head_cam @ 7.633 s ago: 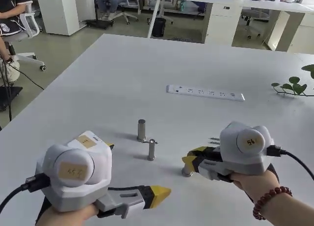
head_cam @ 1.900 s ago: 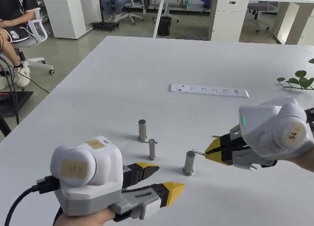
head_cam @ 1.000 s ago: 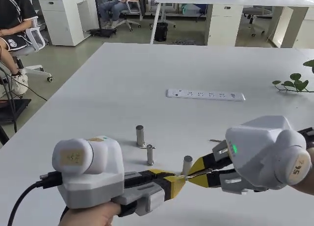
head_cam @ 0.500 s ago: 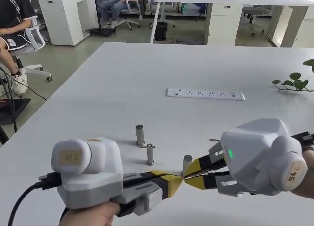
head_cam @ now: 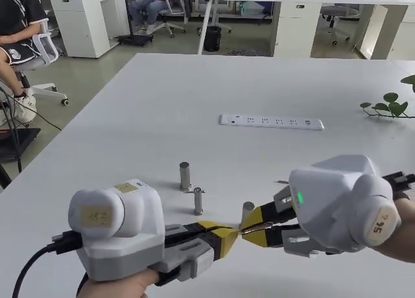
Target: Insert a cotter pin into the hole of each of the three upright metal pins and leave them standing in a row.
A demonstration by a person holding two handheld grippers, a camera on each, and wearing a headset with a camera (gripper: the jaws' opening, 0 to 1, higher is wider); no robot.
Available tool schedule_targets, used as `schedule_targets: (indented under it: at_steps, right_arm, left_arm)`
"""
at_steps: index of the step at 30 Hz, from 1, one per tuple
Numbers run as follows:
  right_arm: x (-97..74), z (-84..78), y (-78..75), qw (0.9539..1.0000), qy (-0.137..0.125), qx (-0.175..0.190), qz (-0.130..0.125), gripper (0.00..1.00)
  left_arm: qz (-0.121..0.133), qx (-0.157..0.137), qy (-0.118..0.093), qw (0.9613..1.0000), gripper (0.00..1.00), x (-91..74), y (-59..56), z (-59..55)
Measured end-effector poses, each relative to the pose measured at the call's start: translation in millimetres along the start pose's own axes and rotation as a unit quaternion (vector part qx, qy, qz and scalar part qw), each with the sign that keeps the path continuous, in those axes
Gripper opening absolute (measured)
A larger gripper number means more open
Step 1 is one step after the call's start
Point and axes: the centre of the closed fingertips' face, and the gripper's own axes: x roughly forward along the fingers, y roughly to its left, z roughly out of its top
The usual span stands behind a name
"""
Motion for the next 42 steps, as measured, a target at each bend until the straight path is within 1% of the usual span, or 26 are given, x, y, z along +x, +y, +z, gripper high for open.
schedule_targets:
  at_steps: [2,4,6,7,8,10,12,13,14,15,16,17,19,20,24,26,28,30,31,32,33,35,38,42]
  right_arm:
    - [1.2,-1.0,1.5,0.9995,-0.007,0.031,0.006,0.00]
    - [1.5,-2.2,-0.1,0.9987,-0.014,0.048,0.006,0.00]
    - [2.0,-3.8,1.4,0.9964,-0.022,0.081,0.010,0.01]
    - [1.9,-4.7,0.4,0.9959,-0.024,0.087,0.009,0.02]
    - [1.8,-5.9,1.3,0.9949,-0.025,0.097,0.014,0.03]
    - [1.9,-8.9,4.2,0.9910,-0.029,0.128,0.026,0.05]
    - [1.7,-10.6,7.0,0.9861,-0.036,0.158,0.039,0.07]
    - [1.5,-11.3,9.4,0.9822,-0.040,0.177,0.048,0.08]
    - [1.4,-11.1,9.2,0.9793,-0.044,0.191,0.049,0.08]
    - [1.3,-11.1,9.2,0.9771,-0.048,0.201,0.051,0.09]
    - [1.0,-10.0,10.6,0.9740,-0.055,0.211,0.059,0.09]
    - [0.5,-9.2,11.6,0.9723,-0.060,0.216,0.064,0.09]
    - [-0.1,-7.8,15.1,0.9678,-0.068,0.229,0.078,0.08]
    - [-0.1,-8.0,16.7,0.9666,-0.068,0.232,0.084,0.08]
    - [-0.1,-7.1,23.8,0.9665,-0.069,0.227,0.099,0.06]
    - [-0.2,-6.9,26.8,0.9663,-0.069,0.226,0.103,0.05]
    - [-0.5,-6.7,30.1,0.9667,-0.067,0.222,0.108,0.04]
    - [-0.8,-5.8,33.7,0.9666,-0.067,0.219,0.116,0.02]
    - [-1.0,-4.5,37.1,0.9662,-0.068,0.216,0.123,0.02]
    - [-0.8,-3.8,38.4,0.9663,-0.069,0.214,0.125,0.01]
    - [-0.8,-2.5,41.0,0.9667,-0.070,0.210,0.129,0.00]
    - [0.1,-3.3,44.6,0.9677,-0.065,0.203,0.135,0.00]
    - [-0.4,-4.0,47.3,0.9683,-0.061,0.197,0.141,0.00]
    - [-1.9,-3.9,47.9,0.9724,-0.056,0.178,0.140,0.00]
  left_arm:
    - [0.000,0.003,0.003,1.0000,0.00,-0.4,0.3,-1.0]
    - [0.001,0.010,0.006,0.9999,0.00,-0.9,1.3,-2.5]
    - [0.001,0.016,0.009,0.9998,0.00,-1.7,2.0,-3.8]
    - [0.001,0.019,0.010,0.9998,0.00,-2.0,2.3,-4.3]
    - [0.000,0.022,0.011,0.9997,0.00,-2.4,2.1,-4.9]
    - [-0.003,0.032,0.013,0.9994,0.00,-3.7,2.0,-6.5]
    - [-0.009,0.041,0.014,0.9990,0.00,-5.5,0.6,-8.1]
    - [-0.018,0.047,0.009,0.9987,0.00,-6.2,-1.1,-7.2]
    - [-0.023,0.051,0.009,0.9984,0.00,-6.7,-2.6,-7.3]
    - [-0.027,0.056,0.010,0.9980,0.00,-7.3,-3.9,-7.6]
    - [-0.031,0.067,0.010,0.9972,0.00,-8.3,-5.6,-7.5]
    - [-0.038,0.077,0.008,0.9963,0.00,-8.3,-7.7,-6.7]
    - [-0.046,0.083,0.009,0.9954,0.00,-8.3,-10.4,-6.8]
    - [-0.053,0.089,0.010,0.9946,0.00,-8.5,-12.7,-7.1]
    - [-0.073,0.109,0.010,0.9913,0.00,-9.2,-19.5,-8.2]
    - [-0.082,0.122,0.017,0.9890,0.00,-9.8,-22.9,-11.1]
    - [-0.086,0.129,0.022,0.9877,0.00,-10.5,-24.9,-13.9]
    - [-0.088,0.133,0.023,0.9870,0.00,-11.1,-26.3,-15.5]
    - [-0.090,0.134,0.027,0.9864,0.00,-11.4,-27.2,-17.4]
    - [-0.092,0.136,0.028,0.9860,0.00,-11.6,-28.2,-18.6]
    - [-0.095,0.138,0.030,0.9854,0.00,-11.7,-29.7,-20.1]
    - [-0.097,0.142,0.033,0.9846,0.00,-12.1,-31.1,-22.0]
    - [-0.100,0.143,0.036,0.9840,0.00,-12.6,-31.7,-24.5]
    - [-0.100,0.143,0.034,0.9841,0.00,-13.0,-31.7,-25.2]
